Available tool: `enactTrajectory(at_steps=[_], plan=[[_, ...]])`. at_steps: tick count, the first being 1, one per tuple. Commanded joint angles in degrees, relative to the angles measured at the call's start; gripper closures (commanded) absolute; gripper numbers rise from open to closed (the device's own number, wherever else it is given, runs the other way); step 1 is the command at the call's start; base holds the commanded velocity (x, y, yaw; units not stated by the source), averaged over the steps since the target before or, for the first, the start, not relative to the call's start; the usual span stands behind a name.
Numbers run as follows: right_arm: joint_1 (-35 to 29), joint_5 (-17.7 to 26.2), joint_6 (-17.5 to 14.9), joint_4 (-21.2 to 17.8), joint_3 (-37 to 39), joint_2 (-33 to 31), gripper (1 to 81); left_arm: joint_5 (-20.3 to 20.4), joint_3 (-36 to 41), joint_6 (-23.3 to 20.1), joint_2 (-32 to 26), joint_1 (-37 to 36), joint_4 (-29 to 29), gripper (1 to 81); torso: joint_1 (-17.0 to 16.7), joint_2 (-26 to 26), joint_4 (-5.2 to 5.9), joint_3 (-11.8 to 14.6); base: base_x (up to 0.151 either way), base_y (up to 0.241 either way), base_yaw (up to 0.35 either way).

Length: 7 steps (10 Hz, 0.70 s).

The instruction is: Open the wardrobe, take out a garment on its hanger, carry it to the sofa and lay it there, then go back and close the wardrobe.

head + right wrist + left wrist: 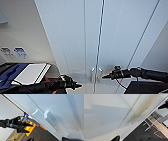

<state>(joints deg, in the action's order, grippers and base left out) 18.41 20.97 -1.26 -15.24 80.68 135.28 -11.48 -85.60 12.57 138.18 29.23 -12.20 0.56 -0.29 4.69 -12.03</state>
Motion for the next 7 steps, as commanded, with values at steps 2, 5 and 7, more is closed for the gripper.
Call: enactTrajectory(at_steps=[2,5,7], plan=[[-7.7,-3.3,0.2,0.5,-1.8,0.5,1.0,0.7,-1.4,0.4,1.7,-8.4,0.3,1.0,0.0,0.0,0.0,0.0,0.0,0.0,0.0],[-7.4,-6.6,0.3,0.6,-1.4,1.5,1.0,1.2,-4.3,0.4,5.5,-8.7,0.3,1.0,0.0,0.0,0.0,0.0,0.0,0.0,0.0],[-6.3,-8.0,0.3,0.6,-0.5,1.8,1.0,1.1,-5.2,0.4,7.0,-8.9,0.3,1.0,0.1,0.0,0.0,0.0,0.0,0.0,0.0]])
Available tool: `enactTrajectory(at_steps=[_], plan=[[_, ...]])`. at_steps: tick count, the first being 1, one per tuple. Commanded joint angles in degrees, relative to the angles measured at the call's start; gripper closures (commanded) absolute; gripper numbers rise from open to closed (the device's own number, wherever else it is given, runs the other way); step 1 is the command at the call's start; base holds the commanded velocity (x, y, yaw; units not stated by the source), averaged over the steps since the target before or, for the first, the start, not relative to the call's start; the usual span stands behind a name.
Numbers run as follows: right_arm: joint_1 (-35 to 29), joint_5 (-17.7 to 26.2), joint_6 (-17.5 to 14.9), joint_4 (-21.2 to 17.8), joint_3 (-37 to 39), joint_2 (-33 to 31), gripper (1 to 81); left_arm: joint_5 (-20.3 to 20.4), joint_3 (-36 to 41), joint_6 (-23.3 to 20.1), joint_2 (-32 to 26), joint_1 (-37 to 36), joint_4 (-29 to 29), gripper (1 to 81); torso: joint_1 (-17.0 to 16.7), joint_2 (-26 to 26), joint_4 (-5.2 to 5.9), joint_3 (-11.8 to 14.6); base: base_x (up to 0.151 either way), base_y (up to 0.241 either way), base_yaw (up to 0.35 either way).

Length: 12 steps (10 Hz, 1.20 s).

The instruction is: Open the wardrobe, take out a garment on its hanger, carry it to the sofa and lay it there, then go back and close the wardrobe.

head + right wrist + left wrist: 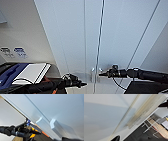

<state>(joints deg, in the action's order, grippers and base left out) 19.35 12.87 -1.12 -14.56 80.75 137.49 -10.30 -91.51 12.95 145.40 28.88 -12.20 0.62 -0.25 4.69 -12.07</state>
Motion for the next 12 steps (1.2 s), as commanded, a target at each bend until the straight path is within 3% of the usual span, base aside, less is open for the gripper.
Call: enactTrajectory(at_steps=[1,7,12], plan=[[-6.7,-0.2,0.2,0.0,0.6,0.0,1.0,-0.1,0.3,0.0,0.3,-8.5,0.3,1.0,0.0,0.0,0.0,0.0,0.0,0.0,0.0],[-6.0,-1.9,0.1,0.0,8.0,5.3,1.0,-0.1,-1.0,0.0,1.4,-9.0,0.3,1.0,0.0,0.0,0.0,0.0,0.0,0.0,0.0],[-6.8,-1.9,0.2,-0.5,4.3,4.6,1.0,-0.5,-5.2,0.0,5.8,-10.0,0.3,1.0,0.0,0.0,0.0,0.0,0.0,0.0,0.0]])
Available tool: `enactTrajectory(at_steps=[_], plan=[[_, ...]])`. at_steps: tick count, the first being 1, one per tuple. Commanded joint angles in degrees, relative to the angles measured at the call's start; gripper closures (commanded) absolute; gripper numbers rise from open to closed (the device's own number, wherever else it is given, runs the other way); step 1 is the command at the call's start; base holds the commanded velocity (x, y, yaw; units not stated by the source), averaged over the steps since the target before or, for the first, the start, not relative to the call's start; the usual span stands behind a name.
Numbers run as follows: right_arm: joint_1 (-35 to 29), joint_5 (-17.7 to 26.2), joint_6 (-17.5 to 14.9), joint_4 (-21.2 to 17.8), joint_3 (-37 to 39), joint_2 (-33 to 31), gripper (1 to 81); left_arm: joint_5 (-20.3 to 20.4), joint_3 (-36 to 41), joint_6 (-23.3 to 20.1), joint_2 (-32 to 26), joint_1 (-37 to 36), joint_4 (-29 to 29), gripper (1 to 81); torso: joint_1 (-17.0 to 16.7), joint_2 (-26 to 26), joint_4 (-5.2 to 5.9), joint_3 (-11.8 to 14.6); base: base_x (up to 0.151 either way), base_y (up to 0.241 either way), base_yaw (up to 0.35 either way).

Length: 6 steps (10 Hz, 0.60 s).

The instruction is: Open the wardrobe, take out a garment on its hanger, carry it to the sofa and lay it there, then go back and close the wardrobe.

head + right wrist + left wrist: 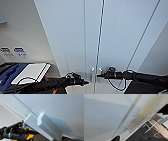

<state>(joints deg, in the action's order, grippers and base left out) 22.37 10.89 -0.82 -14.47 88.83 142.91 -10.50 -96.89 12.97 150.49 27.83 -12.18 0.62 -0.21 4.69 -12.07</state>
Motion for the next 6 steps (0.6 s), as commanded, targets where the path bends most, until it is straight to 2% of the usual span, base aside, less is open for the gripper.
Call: enactTrajectory(at_steps=[1,6], plan=[[-9.8,0.1,-0.2,-0.6,-4.5,-0.8,1.0,-0.3,-1.7,-0.1,2.5,-9.1,0.3,1.0,0.0,0.0,0.0,0.0,0.0,0.0,0.0],[-9.6,0.0,0.5,-0.7,-5.3,-0.2,1.0,-0.7,-6.9,-0.1,8.8,-10.5,0.3,1.0,0.0,0.0,0.0,0.0,0.0,0.0,0.0]])
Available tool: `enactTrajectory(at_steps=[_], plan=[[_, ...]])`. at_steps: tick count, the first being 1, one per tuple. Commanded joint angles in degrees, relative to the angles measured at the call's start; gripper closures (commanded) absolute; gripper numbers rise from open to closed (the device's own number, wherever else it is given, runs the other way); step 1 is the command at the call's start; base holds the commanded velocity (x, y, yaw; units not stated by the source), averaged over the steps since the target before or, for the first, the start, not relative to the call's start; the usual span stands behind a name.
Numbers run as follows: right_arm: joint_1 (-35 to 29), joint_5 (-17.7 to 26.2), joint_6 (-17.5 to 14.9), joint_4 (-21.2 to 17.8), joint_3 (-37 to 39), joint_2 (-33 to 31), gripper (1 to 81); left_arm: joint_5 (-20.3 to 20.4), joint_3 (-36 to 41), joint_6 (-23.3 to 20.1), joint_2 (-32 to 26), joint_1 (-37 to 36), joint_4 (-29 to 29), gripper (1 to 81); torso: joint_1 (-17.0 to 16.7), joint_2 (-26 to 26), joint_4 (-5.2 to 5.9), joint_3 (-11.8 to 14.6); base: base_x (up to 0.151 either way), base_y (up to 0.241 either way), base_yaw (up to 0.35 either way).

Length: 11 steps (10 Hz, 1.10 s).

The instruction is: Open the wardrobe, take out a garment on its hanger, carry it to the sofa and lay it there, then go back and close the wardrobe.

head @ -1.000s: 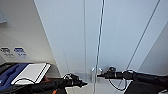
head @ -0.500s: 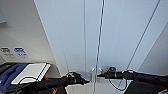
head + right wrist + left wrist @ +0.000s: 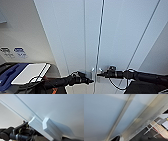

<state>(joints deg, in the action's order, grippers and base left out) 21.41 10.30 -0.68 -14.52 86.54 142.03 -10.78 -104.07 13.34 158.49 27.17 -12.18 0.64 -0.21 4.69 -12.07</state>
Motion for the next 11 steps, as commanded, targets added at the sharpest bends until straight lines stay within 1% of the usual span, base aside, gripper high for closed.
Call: enactTrajectory(at_steps=[1,6,8,11], plan=[[-8.5,0.6,0.3,-0.7,-3.1,0.7,1.0,-0.4,-0.3,-0.4,1.8,-10.1,0.2,1.0,0.0,0.0,0.0,0.0,0.0,0.0,0.0],[-8.0,0.6,0.3,-0.8,-3.8,1.4,1.0,-0.3,-0.7,-0.3,5.3,-10.9,0.5,1.0,0.0,0.0,0.0,0.0,0.0,0.0,0.0],[-7.8,0.6,0.3,-0.8,-4.1,1.5,1.0,-0.3,-0.5,0.6,6.4,-11.0,0.4,1.0,0.0,0.0,0.0,0.0,0.0,0.0,0.0],[-7.6,0.6,0.3,-0.7,-4.7,2.0,1.0,-0.3,2.4,0.6,7.1,-11.0,0.4,1.0,0.0,0.0,0.0,0.0,0.0,0.0,0.0]])
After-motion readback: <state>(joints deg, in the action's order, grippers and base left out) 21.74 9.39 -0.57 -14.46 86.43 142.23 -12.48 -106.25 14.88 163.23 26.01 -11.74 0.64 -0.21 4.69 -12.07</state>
